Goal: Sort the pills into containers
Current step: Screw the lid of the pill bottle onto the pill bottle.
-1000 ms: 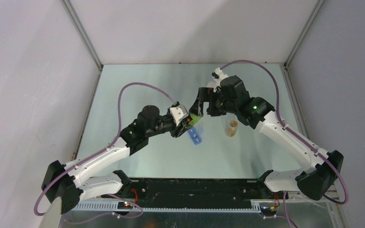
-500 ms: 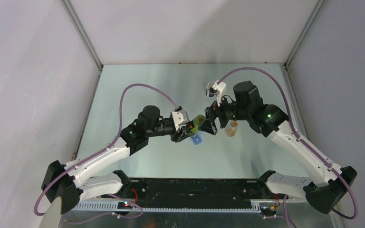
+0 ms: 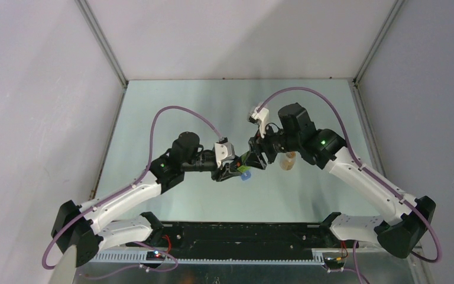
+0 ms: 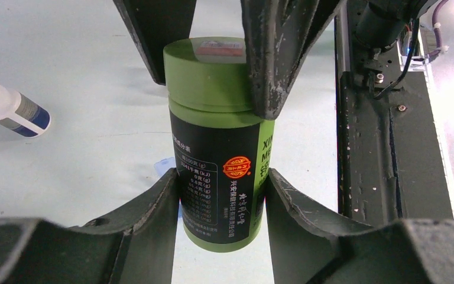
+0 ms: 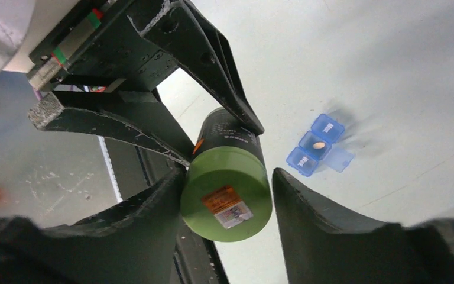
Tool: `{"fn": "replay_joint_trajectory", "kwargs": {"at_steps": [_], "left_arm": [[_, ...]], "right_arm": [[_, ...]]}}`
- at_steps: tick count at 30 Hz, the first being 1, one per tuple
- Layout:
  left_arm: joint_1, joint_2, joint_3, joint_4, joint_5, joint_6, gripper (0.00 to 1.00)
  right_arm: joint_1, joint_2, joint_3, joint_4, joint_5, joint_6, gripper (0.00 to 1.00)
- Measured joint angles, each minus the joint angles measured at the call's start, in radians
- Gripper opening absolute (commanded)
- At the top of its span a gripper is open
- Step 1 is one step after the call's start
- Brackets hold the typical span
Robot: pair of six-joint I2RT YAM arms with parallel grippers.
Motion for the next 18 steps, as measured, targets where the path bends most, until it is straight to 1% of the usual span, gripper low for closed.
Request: {"fn": "replay_joint_trajectory", "kwargs": {"at_steps": [1, 2, 4, 6, 8, 11, 13, 14, 15, 16, 18], "left_arm": [[0.000, 0.000, 0.000, 0.000, 0.000, 0.000, 0.00], [0.000, 0.000, 0.000, -0.002, -0.002, 0.001, 0.00], [0.000, 0.000, 0.000, -0.003, -0.005, 0.000, 0.00], [0.000, 0.000, 0.000, 0.005, -0.021, -0.002, 0.00], [0.001, -0.001, 0.000, 0.017, -0.050, -0.006, 0.00], [0.002, -0.001, 0.000, 0.019, -0.095, -0.010, 0.00], [0.003, -0.001, 0.000, 0.015, -0.122, -0.010, 0.00], [0.003, -0.001, 0.000, 0.016, -0.135, -0.010, 0.00], [0.003, -0.001, 0.000, 0.018, -0.146, -0.010, 0.00], [0.003, -0.001, 0.000, 0.020, -0.151, -0.010, 0.00], [0.003, -0.001, 0.000, 0.027, -0.164, -0.011, 0.00]], "right_arm": [[0.000, 0.003, 0.000, 0.000, 0.002, 0.005, 0.43], [0.000, 0.005, 0.000, 0.001, 0.004, 0.014, 0.22], [0.000, 0.005, 0.000, 0.005, 0.023, 0.066, 0.03], [-0.002, 0.005, 0.000, 0.021, 0.046, 0.125, 0.00], [0.006, 0.008, 0.000, 0.041, 0.100, 0.211, 0.00], [0.045, 0.014, 0.000, 0.066, 0.248, 0.386, 0.00], [0.067, 0.018, 0.000, 0.069, 0.343, 0.503, 0.18], [0.078, 0.020, 0.000, 0.070, 0.384, 0.555, 0.42], [0.088, 0.020, -0.001, 0.072, 0.418, 0.595, 0.55], [0.097, 0.020, -0.001, 0.076, 0.450, 0.628, 0.77], [0.105, 0.019, -0.001, 0.086, 0.485, 0.665, 0.93]]}}
